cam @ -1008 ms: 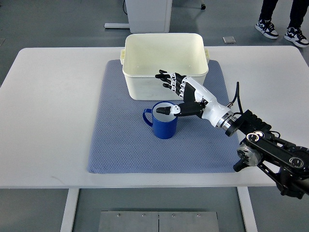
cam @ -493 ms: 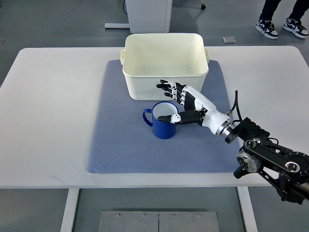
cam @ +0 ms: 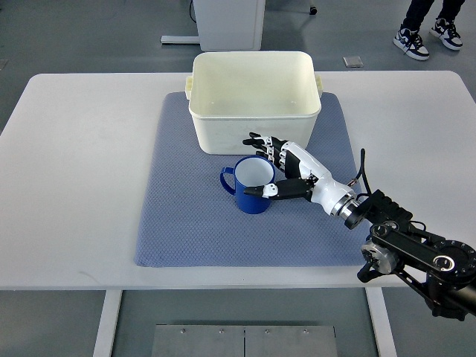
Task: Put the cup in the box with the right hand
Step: 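Lower the right hand around the blue mug and close fingers on it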
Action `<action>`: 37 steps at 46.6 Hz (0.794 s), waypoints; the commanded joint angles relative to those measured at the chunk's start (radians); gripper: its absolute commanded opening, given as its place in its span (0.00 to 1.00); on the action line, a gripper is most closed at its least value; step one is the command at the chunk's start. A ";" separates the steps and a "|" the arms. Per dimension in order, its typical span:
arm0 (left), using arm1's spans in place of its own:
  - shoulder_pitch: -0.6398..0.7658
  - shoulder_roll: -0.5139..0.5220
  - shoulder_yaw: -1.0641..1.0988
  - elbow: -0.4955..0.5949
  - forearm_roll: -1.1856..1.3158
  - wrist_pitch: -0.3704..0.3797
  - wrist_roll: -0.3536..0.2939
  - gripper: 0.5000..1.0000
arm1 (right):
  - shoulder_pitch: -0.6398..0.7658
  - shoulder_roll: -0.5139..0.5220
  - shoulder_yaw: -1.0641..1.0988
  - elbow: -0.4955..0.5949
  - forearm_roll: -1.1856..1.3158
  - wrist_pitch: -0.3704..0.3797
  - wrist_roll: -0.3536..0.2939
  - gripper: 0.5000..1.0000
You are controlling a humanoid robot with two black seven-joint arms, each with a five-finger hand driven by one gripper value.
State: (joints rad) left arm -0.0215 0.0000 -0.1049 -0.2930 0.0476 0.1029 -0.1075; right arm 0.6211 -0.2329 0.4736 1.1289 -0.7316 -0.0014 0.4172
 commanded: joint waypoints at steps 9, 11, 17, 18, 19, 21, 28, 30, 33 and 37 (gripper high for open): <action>0.000 0.000 -0.001 0.000 0.000 0.000 0.000 1.00 | -0.001 0.004 -0.029 0.000 0.000 -0.035 0.000 0.99; 0.000 0.000 0.001 0.000 0.000 0.000 0.000 1.00 | 0.000 0.012 -0.035 -0.001 0.000 -0.043 -0.002 0.99; 0.000 0.000 0.001 0.000 0.000 0.000 0.000 1.00 | -0.001 0.018 -0.035 -0.006 0.000 -0.054 -0.002 0.98; 0.000 0.000 0.001 0.000 0.000 0.000 0.000 1.00 | -0.001 0.021 -0.035 -0.009 0.000 -0.055 -0.003 0.98; 0.000 0.000 0.001 0.000 0.000 0.000 0.000 1.00 | 0.000 0.026 -0.035 -0.011 0.000 -0.055 -0.003 0.98; 0.000 0.000 0.001 0.000 0.000 0.000 0.000 1.00 | 0.000 0.032 -0.035 -0.017 0.000 -0.055 -0.005 0.98; 0.000 0.000 -0.001 0.000 0.000 0.000 0.000 1.00 | 0.000 0.035 -0.035 -0.031 0.001 -0.069 -0.006 0.97; 0.000 0.000 -0.001 0.000 0.000 0.000 0.000 1.00 | 0.000 0.037 -0.036 -0.032 0.001 -0.074 -0.006 0.97; 0.000 0.000 0.001 0.000 0.000 0.000 0.000 1.00 | -0.001 0.038 -0.036 -0.032 0.000 -0.075 -0.006 0.97; 0.000 0.000 -0.001 0.000 0.000 0.000 0.000 1.00 | 0.000 0.049 -0.036 -0.034 0.001 -0.077 -0.008 0.97</action>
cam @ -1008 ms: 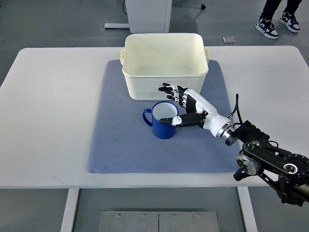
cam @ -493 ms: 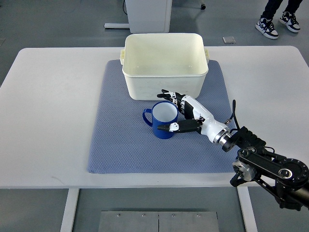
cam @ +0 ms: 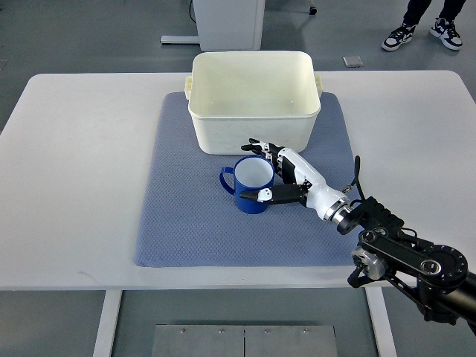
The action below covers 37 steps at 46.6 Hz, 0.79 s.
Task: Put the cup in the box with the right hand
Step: 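Lower the right hand around the blue mug and close fingers on it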
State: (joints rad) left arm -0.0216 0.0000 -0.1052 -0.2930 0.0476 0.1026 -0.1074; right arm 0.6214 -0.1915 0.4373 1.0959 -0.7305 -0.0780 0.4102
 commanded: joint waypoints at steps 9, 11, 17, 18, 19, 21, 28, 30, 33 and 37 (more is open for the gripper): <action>0.000 0.000 -0.001 0.000 0.000 0.000 0.000 1.00 | 0.000 0.012 -0.003 -0.013 0.000 -0.002 -0.001 0.97; 0.000 0.000 -0.001 0.000 0.000 0.000 0.000 1.00 | 0.000 0.012 -0.009 -0.017 0.000 0.000 -0.001 0.97; 0.000 0.000 -0.001 0.000 0.000 0.000 0.000 1.00 | -0.002 0.021 -0.020 -0.031 0.000 -0.002 0.001 0.97; -0.001 0.000 -0.001 0.000 0.000 0.000 0.000 1.00 | -0.002 0.023 -0.020 -0.031 0.000 -0.002 0.002 0.97; 0.000 0.000 0.001 0.000 0.000 0.000 0.000 1.00 | -0.002 0.024 -0.020 -0.033 0.000 -0.002 0.002 0.97; -0.001 0.000 0.001 0.000 0.000 0.000 0.000 1.00 | -0.002 0.026 -0.023 -0.034 0.000 -0.002 0.002 0.97; 0.000 0.000 0.001 0.000 0.000 0.000 0.000 1.00 | -0.002 0.029 -0.029 -0.037 0.000 -0.002 0.002 0.94; 0.000 0.000 -0.001 0.000 0.000 0.000 0.000 1.00 | -0.002 0.030 -0.029 -0.040 0.000 -0.002 0.002 0.93; 0.000 0.000 0.001 0.000 0.000 0.000 0.000 1.00 | -0.002 0.032 -0.029 -0.044 0.000 -0.002 0.004 0.91; 0.000 0.000 -0.001 0.000 0.000 0.000 0.000 1.00 | -0.002 0.032 -0.032 -0.045 0.000 -0.002 0.004 0.88</action>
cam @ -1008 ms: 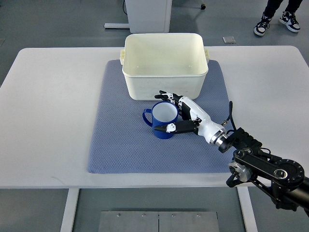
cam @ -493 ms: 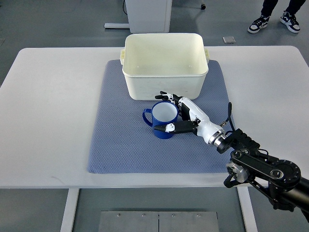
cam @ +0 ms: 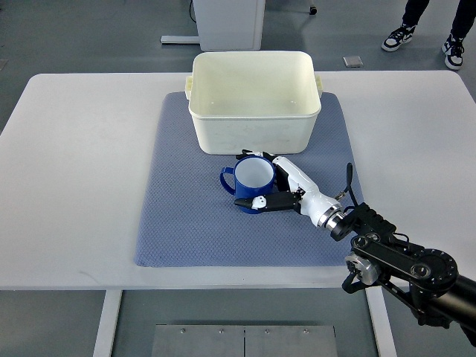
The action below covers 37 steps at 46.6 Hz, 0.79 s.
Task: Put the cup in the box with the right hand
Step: 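Lower the right hand around the blue mug and close fingers on it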
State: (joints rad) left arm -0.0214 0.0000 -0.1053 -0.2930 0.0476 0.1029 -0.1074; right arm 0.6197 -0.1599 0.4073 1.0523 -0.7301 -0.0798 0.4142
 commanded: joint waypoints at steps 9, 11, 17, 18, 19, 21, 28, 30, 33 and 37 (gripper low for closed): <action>0.000 0.000 -0.001 0.000 0.000 0.000 0.000 1.00 | 0.000 0.002 -0.007 -0.006 0.000 0.002 0.005 0.64; 0.000 0.000 -0.001 0.000 0.000 0.000 0.000 1.00 | 0.000 0.002 -0.007 -0.006 0.000 0.002 0.006 0.50; 0.000 0.000 0.001 0.000 0.000 0.000 0.000 1.00 | 0.000 0.002 -0.013 -0.006 0.000 0.002 0.017 0.00; 0.000 0.000 0.001 0.000 0.000 0.000 0.000 1.00 | 0.000 0.002 -0.016 -0.006 0.001 0.002 0.017 0.00; 0.000 0.000 -0.001 0.000 0.000 0.000 0.000 1.00 | 0.000 0.002 -0.018 -0.006 0.001 0.002 0.018 0.00; 0.000 0.000 -0.001 0.000 0.000 0.000 0.000 1.00 | 0.000 0.002 -0.018 -0.006 0.001 0.002 0.020 0.00; 0.000 0.000 0.001 0.000 0.000 0.000 0.000 1.00 | 0.003 0.005 -0.018 -0.006 0.003 0.000 0.038 0.00; 0.000 0.000 0.001 0.000 0.000 0.000 0.000 1.00 | 0.005 0.003 -0.018 -0.005 0.003 0.000 0.049 0.00; 0.000 0.000 -0.001 0.000 0.000 0.000 0.000 1.00 | 0.005 -0.001 -0.018 0.002 0.005 0.000 0.058 0.00; 0.000 0.000 -0.001 0.000 0.000 0.000 0.000 1.00 | 0.005 -0.013 -0.019 0.009 0.005 0.000 0.070 0.00</action>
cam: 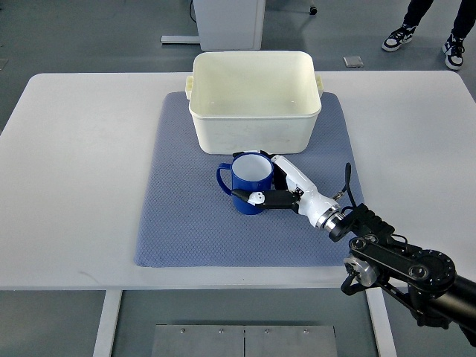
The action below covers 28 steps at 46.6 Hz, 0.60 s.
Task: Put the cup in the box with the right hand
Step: 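Lower the right hand around the blue mug and close fingers on it, then lift the blue mug with the right hand up over the cream box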
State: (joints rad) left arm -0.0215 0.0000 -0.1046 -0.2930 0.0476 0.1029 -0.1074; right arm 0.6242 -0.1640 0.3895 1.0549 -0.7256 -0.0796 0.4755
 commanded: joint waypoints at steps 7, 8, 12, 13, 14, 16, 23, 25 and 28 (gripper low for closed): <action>-0.001 0.000 0.000 0.000 0.000 0.000 0.000 1.00 | 0.000 -0.063 -0.001 0.056 0.003 0.001 0.038 0.00; 0.000 0.000 -0.001 0.000 0.000 0.000 0.000 1.00 | 0.002 -0.071 0.000 0.066 0.003 0.001 0.038 0.00; 0.000 0.000 0.000 0.000 0.000 0.000 0.000 1.00 | 0.002 -0.109 0.002 0.106 0.005 0.000 0.044 0.00; 0.000 0.000 0.000 0.000 0.000 0.000 0.000 1.00 | 0.002 -0.118 0.005 0.119 0.006 0.000 0.044 0.00; -0.001 0.000 -0.001 0.000 0.000 0.000 0.000 1.00 | 0.002 -0.129 0.006 0.129 0.008 -0.002 0.044 0.00; 0.000 0.000 0.000 0.000 0.000 0.000 0.000 1.00 | 0.002 -0.152 0.006 0.152 0.008 -0.002 0.044 0.00; -0.001 0.000 -0.001 0.000 0.000 0.000 0.000 1.00 | 0.012 -0.226 0.017 0.227 0.011 -0.012 0.046 0.00; 0.000 0.000 0.000 0.000 0.000 0.000 0.000 1.00 | 0.017 -0.244 0.034 0.243 0.014 -0.012 0.044 0.00; 0.000 0.000 0.000 0.000 0.000 0.000 0.000 1.00 | 0.028 -0.264 0.052 0.263 0.014 -0.012 0.041 0.00</action>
State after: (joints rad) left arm -0.0221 0.0000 -0.1048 -0.2930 0.0476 0.1026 -0.1071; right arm 0.6422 -0.4083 0.4233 1.2982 -0.7122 -0.0921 0.5214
